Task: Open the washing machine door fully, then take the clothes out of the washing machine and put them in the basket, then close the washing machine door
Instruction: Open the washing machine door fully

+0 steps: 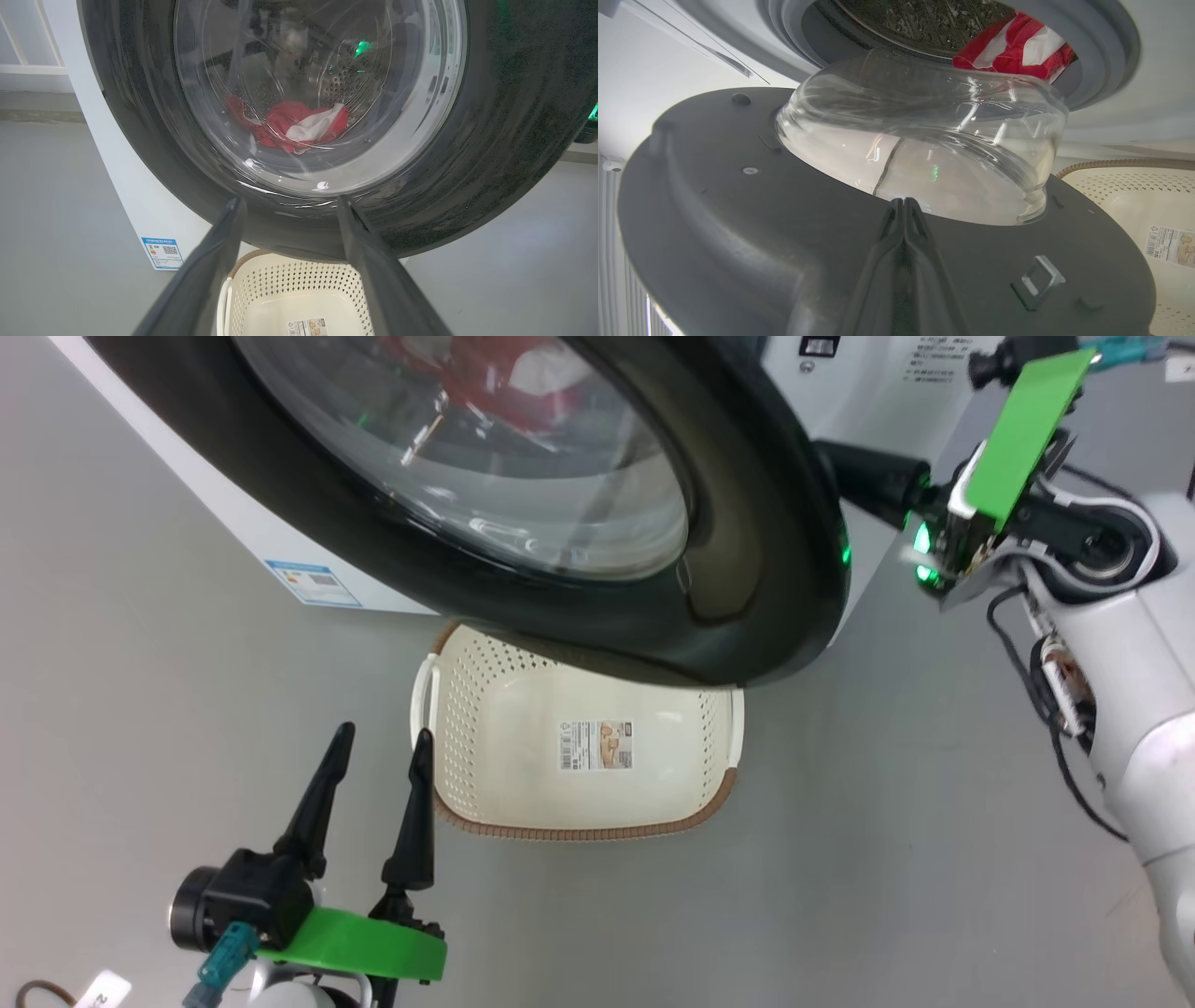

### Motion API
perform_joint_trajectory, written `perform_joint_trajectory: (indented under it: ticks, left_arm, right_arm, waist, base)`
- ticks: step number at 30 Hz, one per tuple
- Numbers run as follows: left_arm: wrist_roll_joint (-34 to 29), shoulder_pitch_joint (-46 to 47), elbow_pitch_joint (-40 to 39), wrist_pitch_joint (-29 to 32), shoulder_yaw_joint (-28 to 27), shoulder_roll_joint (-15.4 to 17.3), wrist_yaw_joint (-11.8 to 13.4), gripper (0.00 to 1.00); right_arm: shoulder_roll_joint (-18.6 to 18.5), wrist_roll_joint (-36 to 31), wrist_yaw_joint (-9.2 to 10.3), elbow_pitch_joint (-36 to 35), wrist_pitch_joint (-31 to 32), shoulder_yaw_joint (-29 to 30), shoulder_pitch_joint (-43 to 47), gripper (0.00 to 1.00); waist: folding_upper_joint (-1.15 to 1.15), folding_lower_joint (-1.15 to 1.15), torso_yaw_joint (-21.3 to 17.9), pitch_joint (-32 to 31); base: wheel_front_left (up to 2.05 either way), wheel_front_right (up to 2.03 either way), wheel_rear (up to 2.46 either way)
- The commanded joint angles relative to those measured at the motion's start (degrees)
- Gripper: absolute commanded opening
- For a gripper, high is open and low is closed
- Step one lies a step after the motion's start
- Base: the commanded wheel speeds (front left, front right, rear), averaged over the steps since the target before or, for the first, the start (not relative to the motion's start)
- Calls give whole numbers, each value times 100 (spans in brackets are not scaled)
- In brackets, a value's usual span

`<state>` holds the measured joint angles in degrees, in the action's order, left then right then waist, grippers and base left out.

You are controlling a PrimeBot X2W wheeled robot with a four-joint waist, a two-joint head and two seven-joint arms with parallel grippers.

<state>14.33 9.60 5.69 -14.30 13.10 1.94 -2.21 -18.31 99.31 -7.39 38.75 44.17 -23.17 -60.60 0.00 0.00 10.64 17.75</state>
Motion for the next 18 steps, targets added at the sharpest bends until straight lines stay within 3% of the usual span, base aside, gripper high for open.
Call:
perform_joint_trajectory:
  ticks: [1, 18]
  left_arm:
    - [61, -19, -96, -70, -158, 94, 48, 100]
    - [51, -433, -86, -70, -146, 94, 74, 100]
  right_arm:
    - [111, -33, -10, -193, 58, -31, 143, 0]
    - [300, -335, -10, -1404, 464, -107, 1522, 0]
  waist:
    - [0, 0, 21, -76]
    - [0, 0, 280, -689]
  base:
    - [0, 0, 0]
    - [0, 0, 0]
